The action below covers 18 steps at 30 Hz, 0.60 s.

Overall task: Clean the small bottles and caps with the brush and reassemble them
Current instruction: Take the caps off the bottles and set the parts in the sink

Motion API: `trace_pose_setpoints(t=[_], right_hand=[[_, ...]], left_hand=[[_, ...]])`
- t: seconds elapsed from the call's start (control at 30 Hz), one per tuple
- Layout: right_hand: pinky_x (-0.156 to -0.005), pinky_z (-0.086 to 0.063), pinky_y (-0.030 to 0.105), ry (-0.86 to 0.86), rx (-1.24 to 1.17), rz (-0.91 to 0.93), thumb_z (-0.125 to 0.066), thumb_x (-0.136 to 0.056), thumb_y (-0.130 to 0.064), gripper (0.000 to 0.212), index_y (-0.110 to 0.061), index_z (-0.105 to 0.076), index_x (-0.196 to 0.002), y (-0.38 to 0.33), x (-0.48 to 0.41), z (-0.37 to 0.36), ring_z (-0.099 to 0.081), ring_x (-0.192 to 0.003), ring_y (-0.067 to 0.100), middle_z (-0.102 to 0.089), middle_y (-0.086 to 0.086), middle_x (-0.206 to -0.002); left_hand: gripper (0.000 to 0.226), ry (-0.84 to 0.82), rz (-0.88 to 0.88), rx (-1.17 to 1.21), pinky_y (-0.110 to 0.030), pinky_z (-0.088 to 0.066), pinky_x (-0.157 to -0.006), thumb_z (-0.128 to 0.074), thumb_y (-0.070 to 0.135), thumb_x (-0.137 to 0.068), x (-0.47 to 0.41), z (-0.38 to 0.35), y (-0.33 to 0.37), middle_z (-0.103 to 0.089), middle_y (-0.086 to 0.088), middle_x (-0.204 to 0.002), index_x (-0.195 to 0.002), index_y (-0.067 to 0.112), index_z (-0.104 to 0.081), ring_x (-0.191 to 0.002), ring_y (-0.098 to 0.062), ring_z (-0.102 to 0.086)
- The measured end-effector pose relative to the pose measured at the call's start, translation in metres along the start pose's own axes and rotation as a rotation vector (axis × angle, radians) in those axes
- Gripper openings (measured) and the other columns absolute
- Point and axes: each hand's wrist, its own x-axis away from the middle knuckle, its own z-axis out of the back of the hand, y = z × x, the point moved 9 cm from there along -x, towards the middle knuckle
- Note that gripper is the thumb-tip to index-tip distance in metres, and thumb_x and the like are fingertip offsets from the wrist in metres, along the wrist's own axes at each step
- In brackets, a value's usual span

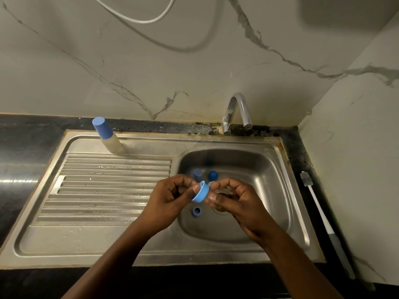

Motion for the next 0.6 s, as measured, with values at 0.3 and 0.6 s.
trace_pose_setpoints(t=[0.3,0.6], right_hand=[[-0.097,-0.06,0.044,-0.053,0.288,0.139,-0.093,-0.077,-0.023,0.061,-0.027,-0.067,-0.133,-0.007,-0.005,-0.016,-0.07,-0.116,0.017,-0.073,-0.005,-0.124],[-0.103,-0.057,0.041,-0.126,0.303,0.151,-0.084,-0.087,-0.013,0.052,-0.014,-0.067,-0.136,-0.01,-0.005,-0.014,-0.07,-0.118,0.014,-0.075,-0.006,-0.125]], left_hand=[[0.018,0.029,-0.011,-0.006,-0.029,-0.057,-0.068,-0.066,0.028,-0.103,0.005,-0.003,-0.003,-0.074,-0.006,-0.083,-0.098,0.012,-0.072,-0.076,-0.02,-0.073],[0.017,-0.017,0.123,0.245,-0.028,-0.061,-0.074,-0.06,0.011,-0.104,0.014,-0.01,-0.009,-0.075,-0.012,-0.085,-0.1,-0.004,-0.067,-0.082,-0.027,-0.078]])
